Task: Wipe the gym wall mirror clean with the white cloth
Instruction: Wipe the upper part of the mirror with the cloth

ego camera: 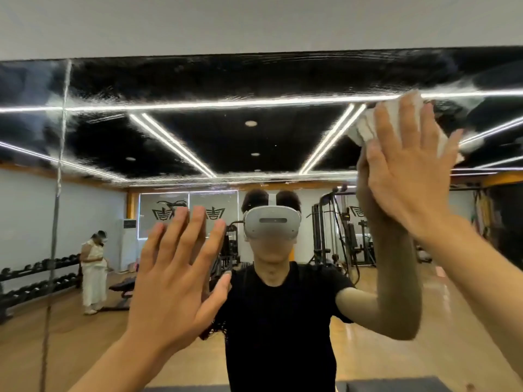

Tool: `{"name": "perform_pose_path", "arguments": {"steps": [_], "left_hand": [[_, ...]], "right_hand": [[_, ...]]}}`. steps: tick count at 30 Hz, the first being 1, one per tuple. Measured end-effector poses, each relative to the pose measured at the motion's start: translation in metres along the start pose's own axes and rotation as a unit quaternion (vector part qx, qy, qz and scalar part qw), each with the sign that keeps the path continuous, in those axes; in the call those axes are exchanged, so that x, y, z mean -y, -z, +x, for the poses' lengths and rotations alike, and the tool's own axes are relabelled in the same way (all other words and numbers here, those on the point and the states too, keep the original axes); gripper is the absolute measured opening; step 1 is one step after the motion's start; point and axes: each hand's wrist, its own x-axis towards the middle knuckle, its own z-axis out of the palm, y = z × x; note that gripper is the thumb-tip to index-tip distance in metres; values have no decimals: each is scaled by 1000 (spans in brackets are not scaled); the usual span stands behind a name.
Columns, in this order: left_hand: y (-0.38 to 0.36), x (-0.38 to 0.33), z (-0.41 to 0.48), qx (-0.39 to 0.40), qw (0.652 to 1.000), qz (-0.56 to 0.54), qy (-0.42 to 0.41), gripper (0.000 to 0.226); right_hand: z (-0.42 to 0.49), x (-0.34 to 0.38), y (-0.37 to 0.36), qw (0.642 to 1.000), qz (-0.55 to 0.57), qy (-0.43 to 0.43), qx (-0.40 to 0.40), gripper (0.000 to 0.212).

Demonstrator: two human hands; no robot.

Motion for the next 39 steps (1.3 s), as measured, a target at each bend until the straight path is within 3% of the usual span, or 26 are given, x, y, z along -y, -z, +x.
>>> {"name": "perform_pose_path", "arguments": {"steps": [4, 9, 14, 16, 22, 25, 27, 29, 35, 39], "left_hand": [[0, 2, -1, 7, 1000, 6, 2, 76], [4, 5, -2, 19, 1000, -18, -2, 75], [6, 8, -1, 12, 1000, -23, -8, 74], [6, 9, -2, 11, 1000, -18, -14, 75], [3, 5, -1, 13, 1000, -1, -9, 77], [1, 3, -2, 14, 1000, 4, -5, 78], [0, 2, -2, 16, 1000, 3, -3, 79], [0, 1, -1, 19, 1000, 2, -1, 78], [1, 1, -4, 40, 999, -6, 0, 76], [3, 2, -3, 44, 999, -18, 1, 74]], "right_hand": [[8, 105, -14, 997, 37, 67, -21, 59], [17, 243, -31, 964, 14, 267, -4, 60], [46, 238, -21, 921, -19, 388, 25, 58], [63, 201, -16, 933, -16, 358, 15, 59], [93, 22, 5, 988, -25, 155, 7, 62], [89, -18, 16, 997, -25, 73, 17, 62], [86, 0, 13, 999, -8, 35, 12, 59], [86, 43, 8, 999, 0, 50, -5, 60], [82, 202, -13, 975, 19, 220, -1, 65], [86, 276, -22, 957, 9, 289, 17, 68]]}}
